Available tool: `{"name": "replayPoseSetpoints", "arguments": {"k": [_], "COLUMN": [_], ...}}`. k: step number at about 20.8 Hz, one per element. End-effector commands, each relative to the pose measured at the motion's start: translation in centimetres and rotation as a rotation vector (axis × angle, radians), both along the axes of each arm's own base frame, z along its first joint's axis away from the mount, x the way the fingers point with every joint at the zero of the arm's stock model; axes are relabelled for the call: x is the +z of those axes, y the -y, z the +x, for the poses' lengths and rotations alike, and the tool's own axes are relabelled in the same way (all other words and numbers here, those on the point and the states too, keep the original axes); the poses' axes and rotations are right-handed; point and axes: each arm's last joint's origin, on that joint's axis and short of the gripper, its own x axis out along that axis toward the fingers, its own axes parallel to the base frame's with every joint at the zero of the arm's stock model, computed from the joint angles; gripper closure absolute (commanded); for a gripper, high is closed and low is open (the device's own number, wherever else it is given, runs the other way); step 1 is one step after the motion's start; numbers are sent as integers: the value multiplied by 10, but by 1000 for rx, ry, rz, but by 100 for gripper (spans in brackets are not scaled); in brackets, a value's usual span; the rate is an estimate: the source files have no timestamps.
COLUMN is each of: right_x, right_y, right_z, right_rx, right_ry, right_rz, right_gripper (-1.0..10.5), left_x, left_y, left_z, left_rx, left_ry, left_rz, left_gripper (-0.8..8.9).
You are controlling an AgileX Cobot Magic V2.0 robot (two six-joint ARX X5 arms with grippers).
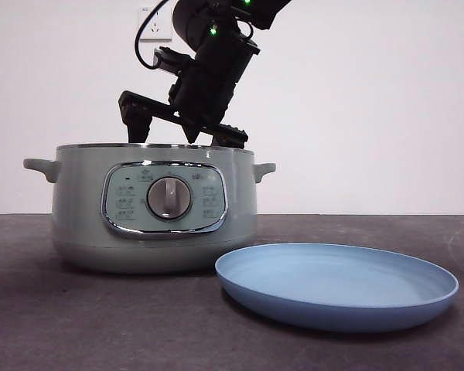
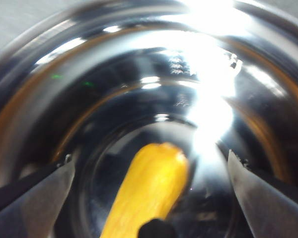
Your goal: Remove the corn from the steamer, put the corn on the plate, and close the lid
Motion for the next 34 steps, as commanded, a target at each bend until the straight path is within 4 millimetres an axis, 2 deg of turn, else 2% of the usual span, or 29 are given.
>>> {"name": "replayPoseSetpoints", "arguments": {"k": [1,7,8,10,13,16,18,21,24,26,31,34], "right_x": [-22,-47,-50,-53,-53,-47,-24,35,91,117,148,147], "right_y": [-7,-16,-16,-17,-17,-17,-14,-1,27,51,88,105], "right_z": [2,1,1,0,0,0,-3,-17,-41,-60,-87,-95], "right_rx": [6,27,27,27,29,29,29,26,-37,-78,-138,-172], "right_ry": [-35,-74,-79,-85,-87,-72,-30,61,123,115,113,99], "right_rz": [-33,-75,-80,-87,-86,-71,-35,42,18,-41,-143,-173], "right_gripper": [354,391,425,601,968,959,959,959,959,959,959,959], "left_x": [6,6,6,6,5,4,5,5,6,6,7,6], "left_y": [-1,-1,-1,-1,-1,-1,-1,-1,-1,-1,-1,-1], "left_z": [-2,-2,-2,-2,-3,-3,-3,-3,-2,-2,-2,-2], "left_rx": [-4,-4,-4,-4,-4,-4,-4,-4,-4,-5,-8,-11], "left_ry": [56,55,55,55,43,42,42,44,56,61,66,70], "left_rz": [-26,-26,-26,-26,-21,-21,-21,-22,-26,-28,-22,-15], "left_gripper": [822,822,822,822,822,822,822,822,822,822,822,822]}}
